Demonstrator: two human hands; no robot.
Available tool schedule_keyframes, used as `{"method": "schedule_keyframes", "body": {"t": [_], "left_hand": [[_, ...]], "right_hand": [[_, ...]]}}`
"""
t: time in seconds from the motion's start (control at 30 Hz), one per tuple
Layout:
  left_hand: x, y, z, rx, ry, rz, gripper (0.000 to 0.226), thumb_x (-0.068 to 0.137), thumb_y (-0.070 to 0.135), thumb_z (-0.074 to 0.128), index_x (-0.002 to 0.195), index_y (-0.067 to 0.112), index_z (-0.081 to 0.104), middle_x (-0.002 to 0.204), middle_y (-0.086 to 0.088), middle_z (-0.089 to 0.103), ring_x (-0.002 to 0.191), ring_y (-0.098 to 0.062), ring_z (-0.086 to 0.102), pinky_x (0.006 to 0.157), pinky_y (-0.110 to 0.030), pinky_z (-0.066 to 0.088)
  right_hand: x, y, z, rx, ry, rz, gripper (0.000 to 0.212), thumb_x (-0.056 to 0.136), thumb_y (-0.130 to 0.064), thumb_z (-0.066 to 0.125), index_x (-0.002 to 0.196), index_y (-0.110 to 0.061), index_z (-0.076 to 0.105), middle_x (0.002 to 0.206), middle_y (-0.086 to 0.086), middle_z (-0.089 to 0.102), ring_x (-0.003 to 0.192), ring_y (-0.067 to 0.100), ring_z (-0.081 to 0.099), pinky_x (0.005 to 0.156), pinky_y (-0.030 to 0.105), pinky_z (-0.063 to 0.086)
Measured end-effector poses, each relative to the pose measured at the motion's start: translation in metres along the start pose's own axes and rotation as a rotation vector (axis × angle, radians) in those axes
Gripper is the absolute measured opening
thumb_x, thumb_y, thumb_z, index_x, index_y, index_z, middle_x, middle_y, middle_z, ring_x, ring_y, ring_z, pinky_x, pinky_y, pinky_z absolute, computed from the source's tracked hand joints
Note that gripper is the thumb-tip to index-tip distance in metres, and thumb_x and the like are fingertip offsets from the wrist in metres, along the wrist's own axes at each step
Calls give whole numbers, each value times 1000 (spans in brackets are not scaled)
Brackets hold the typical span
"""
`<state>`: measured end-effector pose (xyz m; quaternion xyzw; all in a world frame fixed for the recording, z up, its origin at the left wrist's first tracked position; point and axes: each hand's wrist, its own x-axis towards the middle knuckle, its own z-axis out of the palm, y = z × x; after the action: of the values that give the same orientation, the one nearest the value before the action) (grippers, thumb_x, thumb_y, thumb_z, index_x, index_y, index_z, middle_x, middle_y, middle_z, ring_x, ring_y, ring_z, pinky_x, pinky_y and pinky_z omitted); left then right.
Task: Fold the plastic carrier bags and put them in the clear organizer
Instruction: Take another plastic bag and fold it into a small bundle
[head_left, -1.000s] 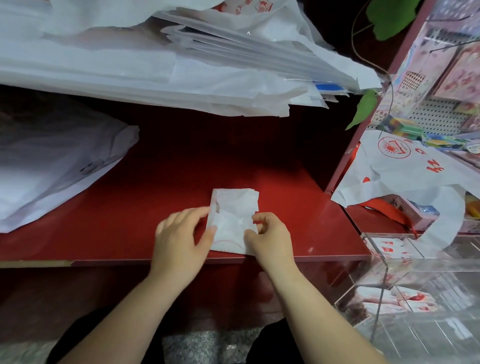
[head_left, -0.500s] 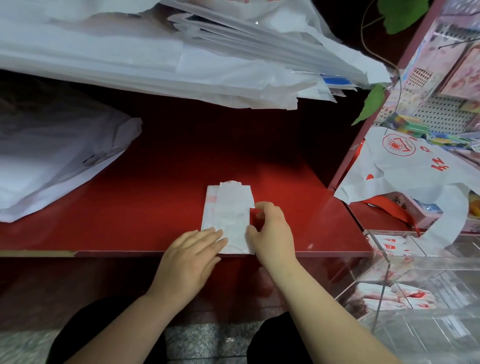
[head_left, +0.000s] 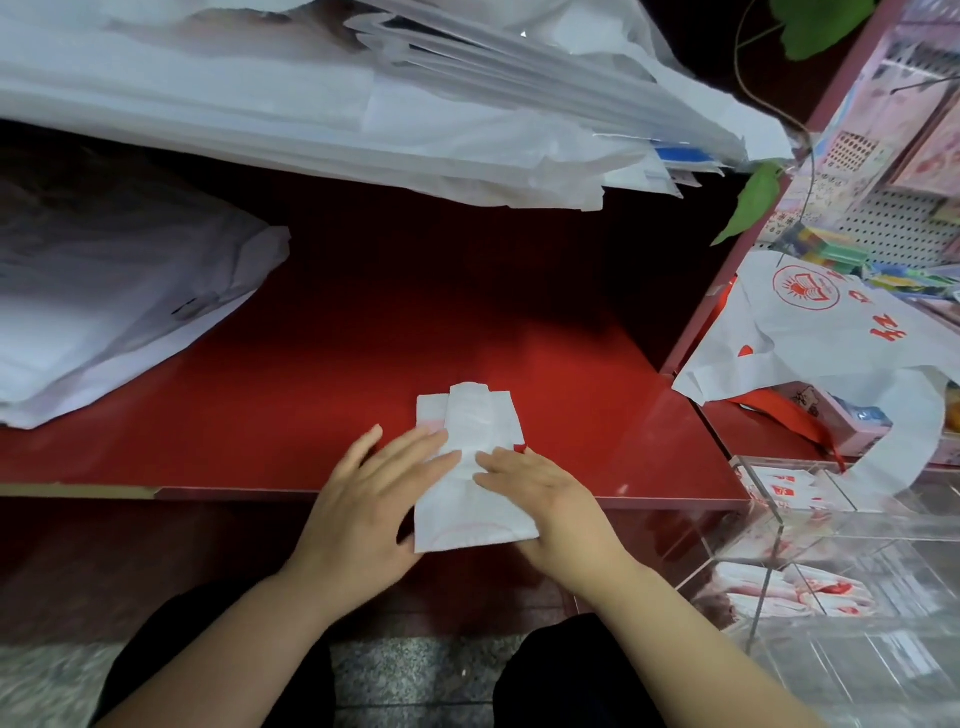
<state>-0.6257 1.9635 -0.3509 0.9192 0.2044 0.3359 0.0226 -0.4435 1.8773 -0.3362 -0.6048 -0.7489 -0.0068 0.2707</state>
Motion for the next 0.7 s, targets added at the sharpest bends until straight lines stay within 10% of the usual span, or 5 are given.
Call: {"method": "schedule_keyframes", "body": {"t": [0.23, 0.37, 0.47, 0.7], "left_hand": [[3, 0, 2, -157, -30, -122, 27, 72, 28, 55, 90, 21, 74, 105, 1, 70, 110, -6, 47, 105, -14, 13], [7, 13, 4, -313, 108, -345, 47, 74, 51, 44, 68, 17, 75, 89, 13, 69, 108, 9, 45, 98, -8, 19], [8, 22, 6, -352, 132, -475, 57, 72, 61, 35, 69, 20, 76, 85, 25, 60, 100, 20, 41, 99, -1, 1], [20, 35, 11, -68, 272, -658, 51, 76, 46, 42, 38, 14, 50, 54, 8, 60, 75, -19, 62, 87, -28, 21]], "right_hand": [[-10, -4, -10, 359, 72, 232, 43, 71, -32, 47, 100, -11, 72, 106, -7, 67, 109, -6, 49, 96, 2, 28], [-4, -14, -13, 529, 184, 413, 20, 78, -29, 57, 75, -43, 71, 65, -25, 60, 66, -6, 52, 64, 12, 39], [4, -20, -11, 585, 268, 573, 20, 82, -18, 63, 63, -15, 64, 54, -9, 47, 55, 2, 37, 56, 23, 32], [33, -27, -4, 339, 311, 774, 12, 83, -17, 61, 73, -14, 55, 58, -3, 47, 63, 16, 43, 54, 24, 30]]}}
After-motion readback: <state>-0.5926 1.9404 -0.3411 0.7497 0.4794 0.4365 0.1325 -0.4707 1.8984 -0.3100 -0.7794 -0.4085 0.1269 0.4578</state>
